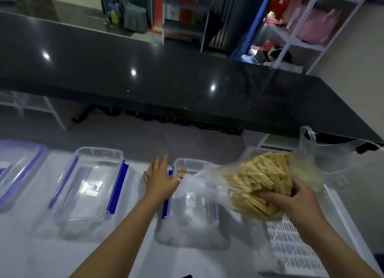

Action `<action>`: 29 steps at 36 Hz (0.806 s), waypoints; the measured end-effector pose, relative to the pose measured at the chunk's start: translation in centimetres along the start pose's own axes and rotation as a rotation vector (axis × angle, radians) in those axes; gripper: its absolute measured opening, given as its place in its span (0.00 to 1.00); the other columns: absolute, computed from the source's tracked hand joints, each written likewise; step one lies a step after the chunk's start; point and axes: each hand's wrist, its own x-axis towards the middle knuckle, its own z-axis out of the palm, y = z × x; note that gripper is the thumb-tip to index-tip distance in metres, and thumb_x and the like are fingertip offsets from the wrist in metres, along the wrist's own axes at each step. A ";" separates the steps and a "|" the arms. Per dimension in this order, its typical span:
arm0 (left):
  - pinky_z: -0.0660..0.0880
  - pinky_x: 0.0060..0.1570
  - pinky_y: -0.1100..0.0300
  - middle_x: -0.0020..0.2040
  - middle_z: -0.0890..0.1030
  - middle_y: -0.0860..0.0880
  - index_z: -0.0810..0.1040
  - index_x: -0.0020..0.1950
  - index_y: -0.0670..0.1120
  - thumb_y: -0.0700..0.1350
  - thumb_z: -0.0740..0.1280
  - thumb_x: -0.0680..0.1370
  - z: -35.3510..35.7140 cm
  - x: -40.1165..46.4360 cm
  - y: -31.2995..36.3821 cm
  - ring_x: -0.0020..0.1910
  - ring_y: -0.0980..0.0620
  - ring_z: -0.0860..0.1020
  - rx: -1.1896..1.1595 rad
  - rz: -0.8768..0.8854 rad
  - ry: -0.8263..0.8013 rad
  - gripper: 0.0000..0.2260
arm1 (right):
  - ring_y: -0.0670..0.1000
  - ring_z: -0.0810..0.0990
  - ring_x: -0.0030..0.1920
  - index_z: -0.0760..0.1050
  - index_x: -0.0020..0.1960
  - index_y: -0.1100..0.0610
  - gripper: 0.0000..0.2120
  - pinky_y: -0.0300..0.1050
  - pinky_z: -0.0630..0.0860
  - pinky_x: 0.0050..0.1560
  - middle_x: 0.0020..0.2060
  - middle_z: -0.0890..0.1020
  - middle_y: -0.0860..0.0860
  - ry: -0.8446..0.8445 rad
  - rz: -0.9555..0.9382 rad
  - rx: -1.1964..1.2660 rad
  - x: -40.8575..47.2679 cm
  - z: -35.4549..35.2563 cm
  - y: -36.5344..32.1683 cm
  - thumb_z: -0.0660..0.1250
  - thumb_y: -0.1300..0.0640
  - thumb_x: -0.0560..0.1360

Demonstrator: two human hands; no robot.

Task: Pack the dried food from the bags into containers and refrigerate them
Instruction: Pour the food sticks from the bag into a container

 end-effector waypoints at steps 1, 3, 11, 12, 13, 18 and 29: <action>0.46 0.76 0.37 0.83 0.53 0.48 0.52 0.81 0.56 0.72 0.59 0.75 0.3 0.1 -0.2 0.81 0.44 0.51 0.003 -0.013 -0.016 0.40 | 0.49 0.86 0.43 0.80 0.53 0.50 0.31 0.39 0.81 0.35 0.45 0.87 0.47 -0.003 -0.013 -0.020 0.0 0.1 -0.4 0.81 0.52 0.51; 0.44 0.76 0.37 0.83 0.52 0.48 0.51 0.82 0.56 0.74 0.56 0.74 0.7 0.2 -0.4 0.81 0.43 0.49 0.016 -0.050 -0.050 0.41 | 0.47 0.86 0.42 0.80 0.52 0.49 0.29 0.37 0.80 0.34 0.44 0.87 0.46 -0.009 -0.050 -0.058 0.0 0.5 -1.2 0.81 0.52 0.51; 0.40 0.76 0.36 0.83 0.52 0.49 0.51 0.82 0.55 0.76 0.53 0.73 1.5 0.6 -1.0 0.81 0.43 0.46 0.028 -0.097 -0.067 0.43 | 0.43 0.85 0.42 0.79 0.52 0.46 0.25 0.40 0.81 0.39 0.44 0.86 0.42 -0.052 -0.182 -0.291 0.6 0.9 -3.6 0.82 0.60 0.59; 0.40 0.76 0.36 0.83 0.52 0.49 0.50 0.82 0.54 0.76 0.53 0.74 1.6 0.5 -1.0 0.81 0.43 0.46 0.031 -0.099 -0.066 0.43 | 0.44 0.85 0.43 0.79 0.52 0.46 0.25 0.43 0.81 0.41 0.44 0.86 0.42 -0.059 -0.197 -0.319 0.8 0.8 -3.7 0.82 0.62 0.60; 0.40 0.76 0.36 0.83 0.52 0.49 0.50 0.82 0.54 0.75 0.53 0.74 1.7 0.5 -1.0 0.81 0.43 0.46 0.033 -0.100 -0.063 0.42 | 0.44 0.85 0.43 0.79 0.52 0.45 0.25 0.44 0.80 0.42 0.44 0.86 0.43 -0.068 -0.215 -0.346 1.0 0.8 -3.9 0.82 0.62 0.61; 0.40 0.75 0.37 0.82 0.53 0.49 0.50 0.82 0.54 0.73 0.56 0.75 1.9 0.7 -1.2 0.81 0.43 0.47 0.034 -0.105 -0.050 0.41 | 0.42 0.84 0.41 0.78 0.50 0.36 0.28 0.36 0.79 0.34 0.43 0.85 0.41 -0.100 -0.313 -0.437 1.5 1.2 -4.6 0.80 0.65 0.62; 0.41 0.75 0.36 0.82 0.54 0.49 0.51 0.81 0.54 0.62 0.61 0.79 2.1 0.7 -1.2 0.81 0.43 0.47 0.024 -0.100 -0.028 0.35 | 0.41 0.84 0.43 0.77 0.51 0.37 0.28 0.36 0.79 0.38 0.43 0.84 0.38 -0.124 -0.363 -0.474 2.1 1.4 -5.4 0.79 0.67 0.64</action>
